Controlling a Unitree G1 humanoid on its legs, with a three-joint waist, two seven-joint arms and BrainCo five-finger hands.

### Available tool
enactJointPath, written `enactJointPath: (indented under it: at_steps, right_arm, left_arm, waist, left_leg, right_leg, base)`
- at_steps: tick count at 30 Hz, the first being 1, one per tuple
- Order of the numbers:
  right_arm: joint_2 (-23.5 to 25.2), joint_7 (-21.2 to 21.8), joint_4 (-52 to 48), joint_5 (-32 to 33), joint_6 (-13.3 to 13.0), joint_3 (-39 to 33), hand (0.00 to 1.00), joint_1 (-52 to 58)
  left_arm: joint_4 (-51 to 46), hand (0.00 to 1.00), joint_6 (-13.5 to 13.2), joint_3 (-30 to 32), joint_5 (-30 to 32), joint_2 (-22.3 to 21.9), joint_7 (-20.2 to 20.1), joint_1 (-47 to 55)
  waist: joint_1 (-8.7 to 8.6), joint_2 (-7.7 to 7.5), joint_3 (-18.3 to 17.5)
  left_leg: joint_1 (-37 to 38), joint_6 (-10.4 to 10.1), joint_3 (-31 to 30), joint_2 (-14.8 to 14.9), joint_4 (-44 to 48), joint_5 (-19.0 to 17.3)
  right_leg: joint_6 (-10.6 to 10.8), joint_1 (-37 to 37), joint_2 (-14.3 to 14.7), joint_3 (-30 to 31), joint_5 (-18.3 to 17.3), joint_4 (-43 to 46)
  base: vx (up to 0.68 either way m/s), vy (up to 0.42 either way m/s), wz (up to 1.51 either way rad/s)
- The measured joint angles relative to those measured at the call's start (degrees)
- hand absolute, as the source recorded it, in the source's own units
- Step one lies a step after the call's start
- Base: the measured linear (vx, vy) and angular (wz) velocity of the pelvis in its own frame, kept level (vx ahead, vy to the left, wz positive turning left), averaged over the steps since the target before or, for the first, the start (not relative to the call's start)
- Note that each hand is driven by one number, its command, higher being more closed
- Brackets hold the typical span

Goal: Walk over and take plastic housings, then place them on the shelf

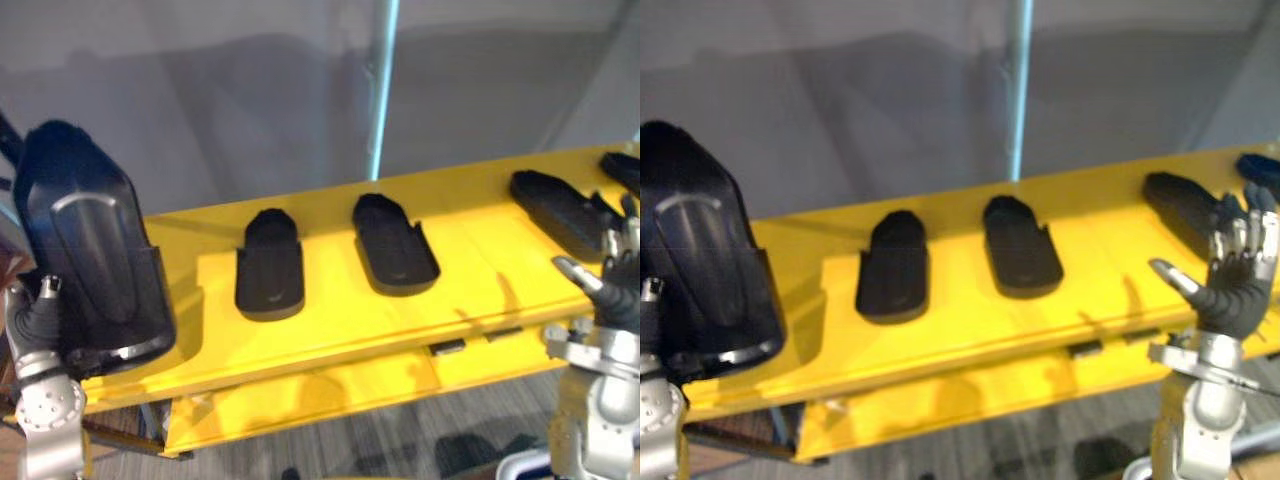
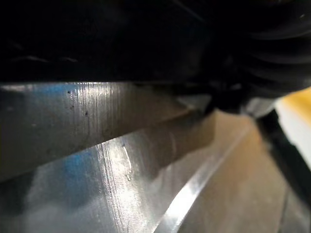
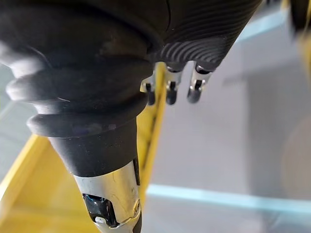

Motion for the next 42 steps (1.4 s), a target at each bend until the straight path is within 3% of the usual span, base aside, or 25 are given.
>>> enactJointPath:
  at_steps: [2,5,9,14,20,26,35,42]
  right_arm:
    - [0.1,-0.3,4.6,0.0,0.6,-0.9,0.0,1.1]
    - [0.1,-1.8,13.0,-1.8,2.3,-1.0,0.0,2.0]
    - [1.1,-2.3,25.7,-7.2,2.6,-0.3,0.0,5.5]
    - [2.6,-2.6,32.6,-9.2,2.3,1.3,0.0,9.3]
    - [5.1,-2.9,42.2,-9.6,1.8,4.1,0.0,10.8]
    - [6.0,-2.4,50.1,-9.5,0.1,5.9,0.0,10.7]
    - [6.0,1.5,56.2,-9.5,1.6,6.8,0.0,9.9]
    - [6.0,8.3,61.5,-11.3,2.4,10.9,0.0,6.6]
  left_arm:
    - [9.5,1.0,0.9,-0.8,-0.1,5.1,-2.7,-5.0]
    - [15.9,1.0,2.8,-2.7,-0.4,9.4,-5.4,-8.8]
    - [17.1,1.0,7.7,-6.3,-0.4,9.9,-8.8,-12.1]
    - [18.9,1.0,13.9,-10.1,0.2,10.0,-13.1,-14.5]
    - [23.3,1.0,19.2,-15.4,1.5,12.0,-17.5,-18.4]
    - [27.9,1.0,20.1,-17.0,2.3,15.1,-16.9,-20.9]
    - [28.3,1.0,20.5,-19.2,2.2,17.2,-15.2,-27.0]
    - [28.3,1.0,19.4,-24.2,2.2,17.2,-15.0,-28.1]
  waist:
    - [-1.16,-0.36,0.0]
    - [-1.74,-0.66,0.0]
    - [-1.91,-0.46,0.1]
    - [-1.92,-0.51,0.0]
    - [-1.76,-2.21,-0.8]
    - [-1.65,-2.86,-0.6]
    - [-1.59,-4.44,2.0]
    - [-0.25,-5.92,3.7]
  left_leg:
    - [0.0,0.1,1.0,0.1,0.0,-0.1]
    - [-0.1,0.3,2.4,0.1,-0.1,-0.2]
    - [-0.1,0.4,3.4,0.0,-0.5,-0.7]
    - [-0.2,0.3,5.1,0.1,-0.5,-1.4]
    - [0.4,0.3,6.4,-0.6,-0.4,-0.8]
    - [0.8,0.6,6.3,-0.8,-0.6,-0.5]
    - [-1.2,1.6,3.6,-1.8,-0.6,0.5]
    - [-2.1,2.1,-0.3,-3.9,-0.5,1.1]
  right_leg:
    - [0.2,-0.2,0.0,1.0,0.4,-0.6]
    - [0.2,-1.0,0.1,2.4,1.2,-1.1]
    - [0.3,-1.0,-0.2,3.3,1.3,-1.4]
    - [0.2,-0.9,-0.4,3.4,1.5,-1.6]
    - [0.2,0.1,-1.3,3.0,1.8,-1.6]
    - [0.2,0.1,-1.6,1.9,1.8,-0.8]
    - [0.3,1.8,-2.2,-3.0,1.3,-3.7]
    - [0.5,4.2,-3.6,-6.6,2.2,-4.8]
  base:
    - [-0.02,-0.001,-0.21]
    - [-0.01,0.021,-0.25]
    - [-0.01,0.021,-0.09]
    - [0.02,0.018,-0.02]
    - [0.03,0.04,0.07]
    - [-0.04,0.006,0.01]
    - [-0.07,0.006,0.26]
    - [0.12,0.038,0.35]
